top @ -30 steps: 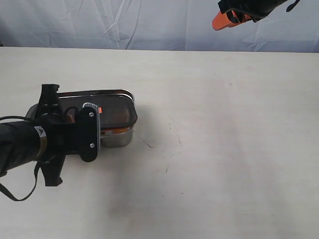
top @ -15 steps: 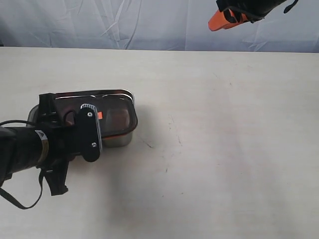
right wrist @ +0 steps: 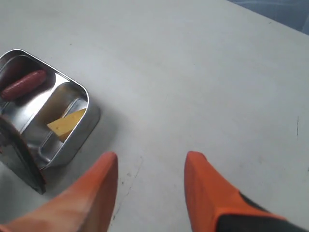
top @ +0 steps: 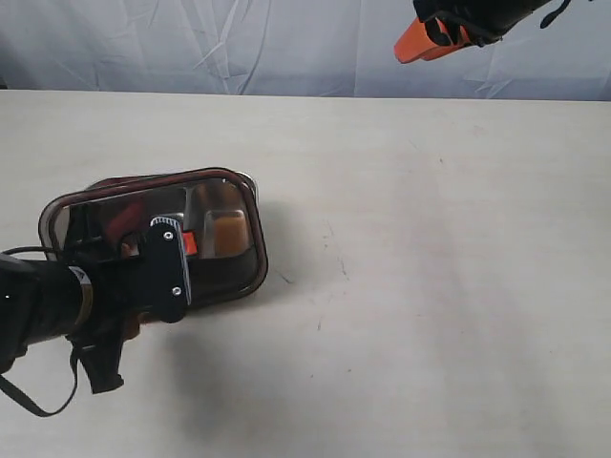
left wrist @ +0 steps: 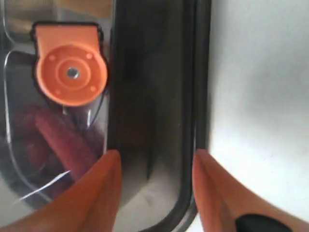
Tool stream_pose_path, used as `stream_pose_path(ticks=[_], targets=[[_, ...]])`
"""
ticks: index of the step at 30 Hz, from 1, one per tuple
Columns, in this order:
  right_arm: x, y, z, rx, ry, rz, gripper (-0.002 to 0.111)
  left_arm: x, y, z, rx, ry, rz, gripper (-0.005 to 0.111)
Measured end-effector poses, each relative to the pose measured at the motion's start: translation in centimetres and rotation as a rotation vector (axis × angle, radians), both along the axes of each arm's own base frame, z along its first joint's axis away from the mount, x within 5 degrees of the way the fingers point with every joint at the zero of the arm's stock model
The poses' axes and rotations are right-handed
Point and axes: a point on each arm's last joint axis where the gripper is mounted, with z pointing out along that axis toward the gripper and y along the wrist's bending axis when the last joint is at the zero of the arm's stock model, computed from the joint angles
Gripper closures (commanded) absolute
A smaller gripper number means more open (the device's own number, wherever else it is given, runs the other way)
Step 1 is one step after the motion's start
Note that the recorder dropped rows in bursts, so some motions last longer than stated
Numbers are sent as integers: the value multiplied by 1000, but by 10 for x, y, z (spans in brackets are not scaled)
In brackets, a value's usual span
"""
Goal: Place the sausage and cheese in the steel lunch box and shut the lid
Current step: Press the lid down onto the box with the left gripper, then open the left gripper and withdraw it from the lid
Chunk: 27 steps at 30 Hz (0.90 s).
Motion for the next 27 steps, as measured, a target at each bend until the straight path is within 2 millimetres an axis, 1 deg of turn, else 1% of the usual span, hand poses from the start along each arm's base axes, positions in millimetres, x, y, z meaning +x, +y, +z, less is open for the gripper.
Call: stream_pose_path(ticks=[2, 5, 8, 16, 21, 27], targets=[[0, 0, 0, 0, 3, 2, 65, 5, 3, 3, 26, -35, 11, 61], [-1, 0, 0, 5, 9, 6, 65, 19, 6, 12, -19, -93, 86, 61], [-3, 2, 1, 29, 33, 18, 65, 34, 8, 19, -67, -121, 121, 61], [-8, 4, 1, 45, 71, 56, 65, 70, 12, 20, -150, -107, 169, 61], [-10, 4, 1, 43, 81, 73, 65, 82, 12, 23, -151, -127, 190, 61], [-10, 5, 1, 41, 70, 88, 65, 96, 11, 38, -130, -204, 190, 61]])
